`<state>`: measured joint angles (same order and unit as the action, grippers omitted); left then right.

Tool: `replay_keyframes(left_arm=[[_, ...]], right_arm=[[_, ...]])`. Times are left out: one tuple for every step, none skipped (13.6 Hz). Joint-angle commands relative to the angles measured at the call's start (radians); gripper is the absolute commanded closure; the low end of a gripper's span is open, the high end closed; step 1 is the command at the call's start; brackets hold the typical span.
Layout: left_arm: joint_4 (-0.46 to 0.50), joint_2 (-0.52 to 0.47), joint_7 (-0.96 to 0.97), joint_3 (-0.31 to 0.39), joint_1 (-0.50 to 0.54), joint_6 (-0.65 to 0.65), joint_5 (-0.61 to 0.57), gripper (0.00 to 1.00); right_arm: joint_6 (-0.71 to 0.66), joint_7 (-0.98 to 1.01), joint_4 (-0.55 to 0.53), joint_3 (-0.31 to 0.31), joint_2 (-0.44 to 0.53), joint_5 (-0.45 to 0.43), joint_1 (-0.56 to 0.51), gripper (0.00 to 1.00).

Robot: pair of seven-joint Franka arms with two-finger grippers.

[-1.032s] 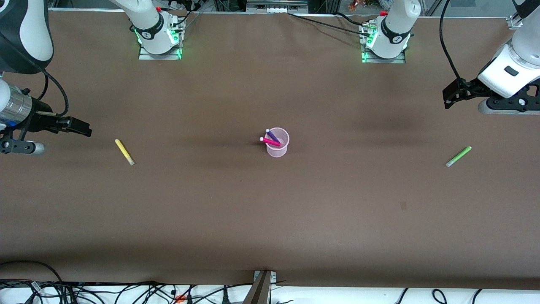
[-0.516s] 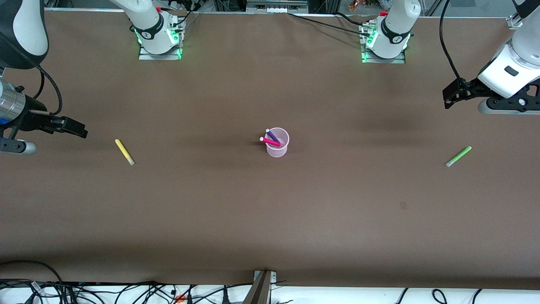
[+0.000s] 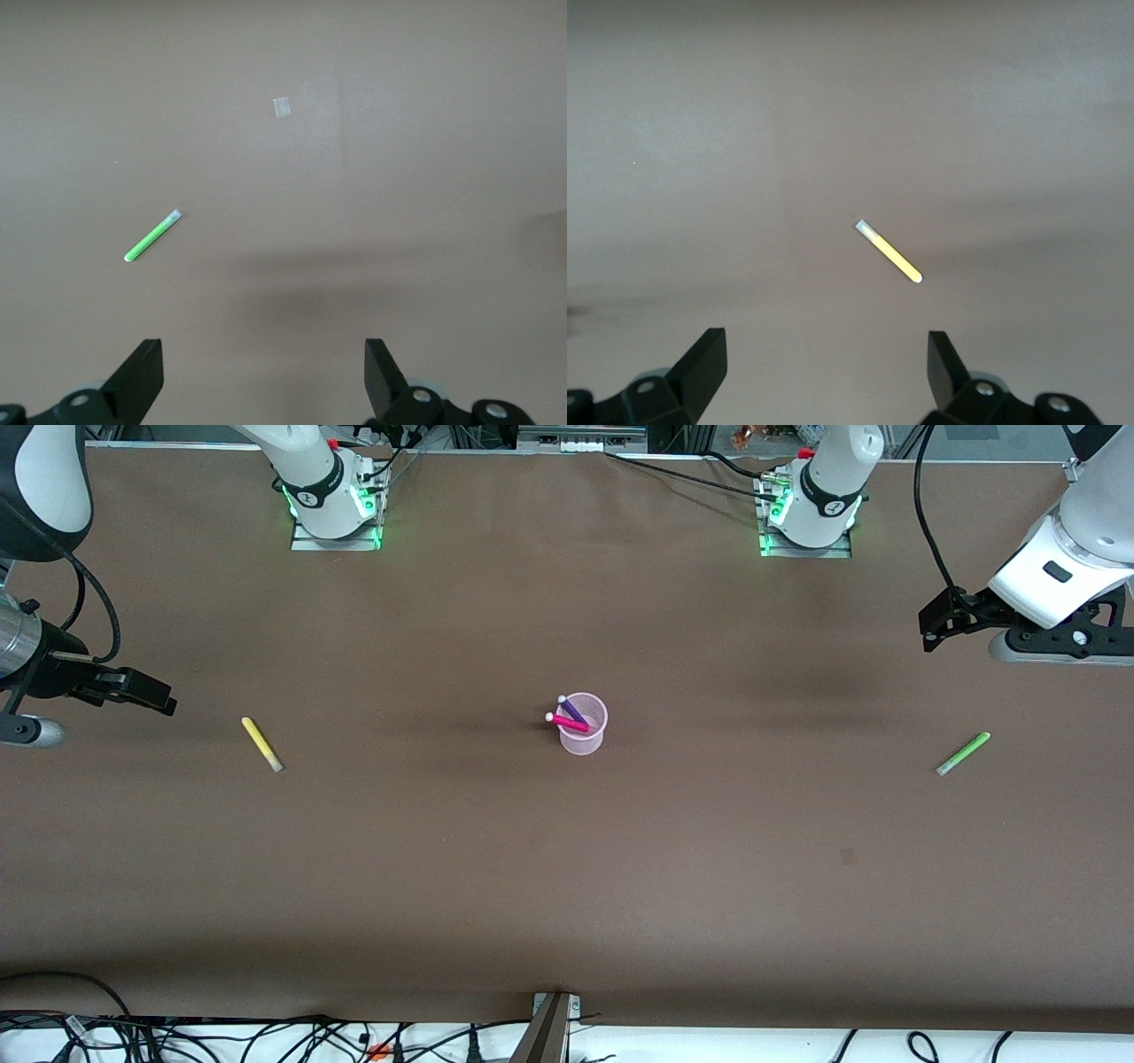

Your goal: Organize pens into pink holder with both arms

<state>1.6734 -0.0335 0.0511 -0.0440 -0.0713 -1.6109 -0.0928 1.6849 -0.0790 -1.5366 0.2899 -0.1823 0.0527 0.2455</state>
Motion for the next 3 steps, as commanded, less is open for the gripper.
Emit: replay_keyframes(left_arm=[[-0.007,-0.009,0.009,0.003,-0.001,0.016,0.027,0.00],[-0.007,-0.009,0.036,0.003,-0.001,0.014,0.039,0.00],[-0.007,-0.009,0.064,0.004,0.001,0.017,0.069,0.00]], right_arm=[[-0.016,-0.013,0.010,0.005,0.006,-0.005,0.005,0.00],[-0.016,-0.013,0.010,0.005,0.006,-0.005,0.005,0.00],[-0.016,-0.012,0.010,0.005,0.006,-0.005,0.005,0.00]])
